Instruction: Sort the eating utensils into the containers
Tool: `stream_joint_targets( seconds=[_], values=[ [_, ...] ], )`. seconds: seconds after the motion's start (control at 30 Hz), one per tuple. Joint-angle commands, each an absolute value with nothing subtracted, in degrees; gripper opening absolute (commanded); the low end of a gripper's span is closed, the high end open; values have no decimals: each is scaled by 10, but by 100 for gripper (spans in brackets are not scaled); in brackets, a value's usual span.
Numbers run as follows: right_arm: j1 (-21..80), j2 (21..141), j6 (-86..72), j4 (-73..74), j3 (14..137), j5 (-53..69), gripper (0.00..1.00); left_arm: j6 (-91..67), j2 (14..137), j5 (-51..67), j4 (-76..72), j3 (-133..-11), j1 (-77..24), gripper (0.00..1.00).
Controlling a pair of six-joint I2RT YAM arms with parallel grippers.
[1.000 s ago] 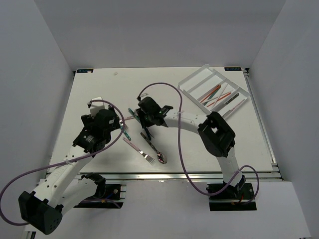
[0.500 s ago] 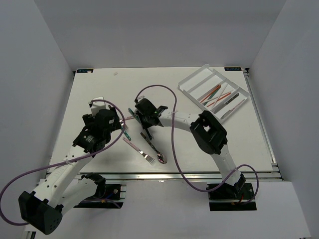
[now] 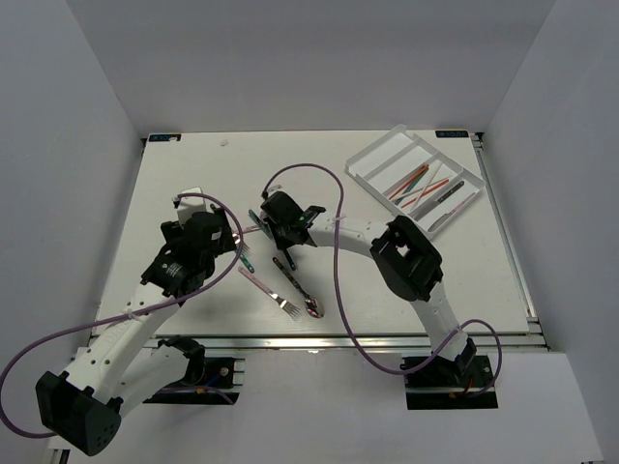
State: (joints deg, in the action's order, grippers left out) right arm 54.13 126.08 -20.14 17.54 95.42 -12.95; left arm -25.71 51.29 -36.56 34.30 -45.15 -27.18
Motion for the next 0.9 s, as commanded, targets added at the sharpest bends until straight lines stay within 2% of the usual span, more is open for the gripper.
stream_joint_targets(
  seconds=[0.0, 0.07, 0.1, 0.33, 0.47, 0.63, 0.87],
  values=[
    [544, 1188, -209, 164, 941, -167, 11, -252, 504, -359, 336, -465, -270, 98],
    [539, 1164, -209, 164, 934, -185, 9, -252, 503, -359, 337, -465, -270, 98],
    [535, 1154, -211, 167, 926, -191, 0, -252, 501, -360, 337, -465, -270, 98],
    [432, 1084, -262, 168, 896, -205, 0, -252, 499, -358, 335, -463, -270, 98],
    [310, 1079, -307, 149, 893, -185, 0, -252, 500, -356, 335, -464, -270, 98],
    [185, 1133, -405, 113, 916, -154, 0, -251, 500, -352, 334, -463, -270, 98],
    [127, 1218, -501, 119, 993, -160, 0, -248, 507, -343, 331, -463, -270, 98]
  ],
)
